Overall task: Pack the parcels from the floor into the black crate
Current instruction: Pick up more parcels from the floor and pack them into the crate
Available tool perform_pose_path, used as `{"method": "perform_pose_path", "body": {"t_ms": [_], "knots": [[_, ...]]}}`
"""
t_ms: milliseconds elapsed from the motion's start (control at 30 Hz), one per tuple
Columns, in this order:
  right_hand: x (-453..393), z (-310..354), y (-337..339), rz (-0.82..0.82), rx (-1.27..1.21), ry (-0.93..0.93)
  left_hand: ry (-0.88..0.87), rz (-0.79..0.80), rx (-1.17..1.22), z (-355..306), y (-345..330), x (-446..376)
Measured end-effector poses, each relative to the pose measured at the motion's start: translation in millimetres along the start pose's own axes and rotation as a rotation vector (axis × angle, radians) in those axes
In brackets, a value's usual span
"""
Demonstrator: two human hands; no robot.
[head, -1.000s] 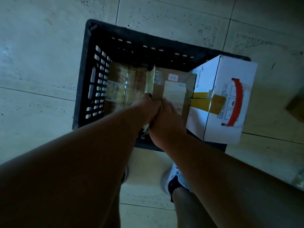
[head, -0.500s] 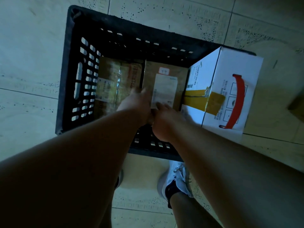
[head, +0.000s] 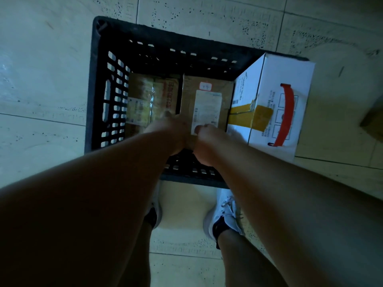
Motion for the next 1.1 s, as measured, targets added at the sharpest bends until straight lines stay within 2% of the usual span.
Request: {"method": "perform_pose_path", "body": {"t_ms": [133,233,433,567,733,833,967,1100], "knots": [[27,4,10,-0.134,-0.01,0.128,0.199,-0.058,0.157,28,8,14],[34,13,12,-0.229,-0.068,0.184,0.178,-0.118,0.209,32,7,22],[107,17,18,-0.581,-0.18,0.127,-0.031,-0.345,0.4,-12,32,100],[197,5,52,-0.762,-0.269,0.023,-0.176,-0.424,0.391,-54,81,182],[323,-25,110,-0.855,-0.231,-0.091,-0.289,-0.457,0.268,-111,150,289],[395,-49,136,-0.915,-0.27,-0.151,-0.411,-0.414,0.189,-148,186,345],[486,-87,145,-1.031,-0.45,-0.243,-0.609,-0.336,0.074,-190,210,406],[559,-122,133,-1.201,-0.573,-0.359,-0.794,-0.341,0.067,-250,227,450]]}}
Point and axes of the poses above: each hand's wrist, its own x-axis away from the middle knuckle, its own y-axis out of the back of the hand, z = x × y, the point moved 1 cm from there along -x, towards the middle knuckle, and after that the axes turned 13 degrees about x, right-handed, at the moved point
